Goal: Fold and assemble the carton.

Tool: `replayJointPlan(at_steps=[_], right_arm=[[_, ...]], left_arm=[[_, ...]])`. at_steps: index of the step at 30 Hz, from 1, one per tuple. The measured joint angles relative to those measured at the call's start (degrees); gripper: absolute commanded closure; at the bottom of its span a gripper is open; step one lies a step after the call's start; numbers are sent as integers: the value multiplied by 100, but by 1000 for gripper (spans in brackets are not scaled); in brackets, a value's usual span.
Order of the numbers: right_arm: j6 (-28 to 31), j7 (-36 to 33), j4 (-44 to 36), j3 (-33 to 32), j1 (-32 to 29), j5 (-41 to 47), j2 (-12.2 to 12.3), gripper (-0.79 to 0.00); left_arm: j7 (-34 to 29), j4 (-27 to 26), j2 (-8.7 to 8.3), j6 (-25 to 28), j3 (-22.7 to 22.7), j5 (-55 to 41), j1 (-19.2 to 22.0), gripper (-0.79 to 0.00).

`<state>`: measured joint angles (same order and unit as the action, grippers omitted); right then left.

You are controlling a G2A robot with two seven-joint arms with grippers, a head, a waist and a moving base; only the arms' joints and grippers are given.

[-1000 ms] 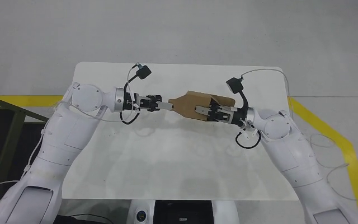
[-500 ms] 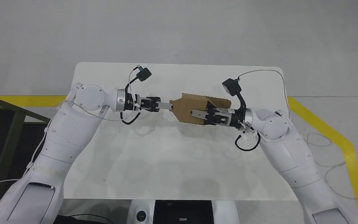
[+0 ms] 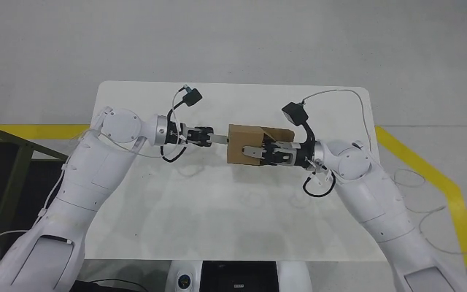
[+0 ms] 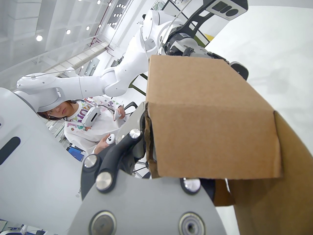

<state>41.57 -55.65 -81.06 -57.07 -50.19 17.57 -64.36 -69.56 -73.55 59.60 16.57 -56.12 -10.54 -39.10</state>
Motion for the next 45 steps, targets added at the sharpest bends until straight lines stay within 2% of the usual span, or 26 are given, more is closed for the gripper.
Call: replayJointPlan(at_steps=[26, 35, 45], right_arm=[[23, -77, 212, 96, 126, 95, -48, 0], [-365, -111, 566, 195, 181, 20, -74, 0], [-639, 12, 1412, 728, 589, 48, -305, 0]], left_arm=[[-69, 236, 142, 253, 285, -240, 217, -785], [69, 325, 15, 305, -74, 95, 98, -785], [153, -179, -198, 783, -556, 866, -206, -785]])
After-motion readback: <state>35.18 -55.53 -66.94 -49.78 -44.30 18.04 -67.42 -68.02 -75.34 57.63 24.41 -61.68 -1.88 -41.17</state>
